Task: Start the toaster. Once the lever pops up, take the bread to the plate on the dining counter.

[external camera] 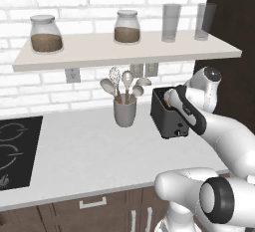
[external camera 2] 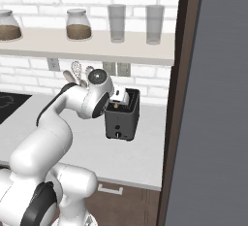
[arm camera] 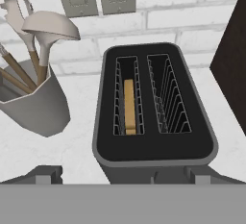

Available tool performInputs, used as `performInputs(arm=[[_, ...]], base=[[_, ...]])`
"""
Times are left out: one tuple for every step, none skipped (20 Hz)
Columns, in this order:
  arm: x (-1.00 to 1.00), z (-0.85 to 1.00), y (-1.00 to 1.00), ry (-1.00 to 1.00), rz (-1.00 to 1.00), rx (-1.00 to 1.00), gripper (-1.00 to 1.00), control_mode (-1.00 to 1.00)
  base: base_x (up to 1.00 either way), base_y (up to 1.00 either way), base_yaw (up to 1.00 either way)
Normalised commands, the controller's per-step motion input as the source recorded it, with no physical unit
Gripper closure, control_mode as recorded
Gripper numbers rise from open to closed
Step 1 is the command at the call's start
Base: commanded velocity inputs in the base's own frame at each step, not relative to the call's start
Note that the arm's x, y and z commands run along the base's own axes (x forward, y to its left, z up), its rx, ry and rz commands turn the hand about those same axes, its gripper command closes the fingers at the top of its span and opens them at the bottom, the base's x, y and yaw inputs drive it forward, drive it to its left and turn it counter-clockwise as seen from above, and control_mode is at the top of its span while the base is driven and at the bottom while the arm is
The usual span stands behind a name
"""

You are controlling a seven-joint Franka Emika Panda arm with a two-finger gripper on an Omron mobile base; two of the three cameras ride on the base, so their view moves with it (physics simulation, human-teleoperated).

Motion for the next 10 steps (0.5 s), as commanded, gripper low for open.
performInputs(arm=[[0.00,0.00,0.00,0.00,0.00,0.00,-1.00,-1.00],[0.00,0.00,0.00,0.00,0.00,0.00,-1.00,-1.00],[0.00,0.00,0.00,0.00,0.00,0.00,-1.00,-1.00],[0.00,0.00,0.00,0.00,0.00,0.00,-1.00,-1.00],[0.00,0.00,0.00,0.00,0.00,0.00,-1.00,-1.00],[0.00,0.00,0.00,0.00,0.00,0.00,-1.00,-1.00],[0.00,0.00,0.00,0.00,0.00,0.00,-1.00,-1.00],[0.00,0.00,0.00,0.00,0.00,0.00,-1.00,-1.00],[0.00,0.00,0.00,0.00,0.00,0.00,-1.00,-1.00],[0.00,0.00,0.00,0.00,0.00,0.00,-1.00,-1.00]], base=[[0.00,0.00,0.00],[0.00,0.00,0.00],[0.00,0.00,0.00],[0.00,0.00,0.00],[0.00,0.00,0.00],[0.00,0.00,0.00],[0.00,0.00,0.00],[0.00,0.00,0.00],[0.00,0.00,0.00],[0.00,0.00,0.00]])
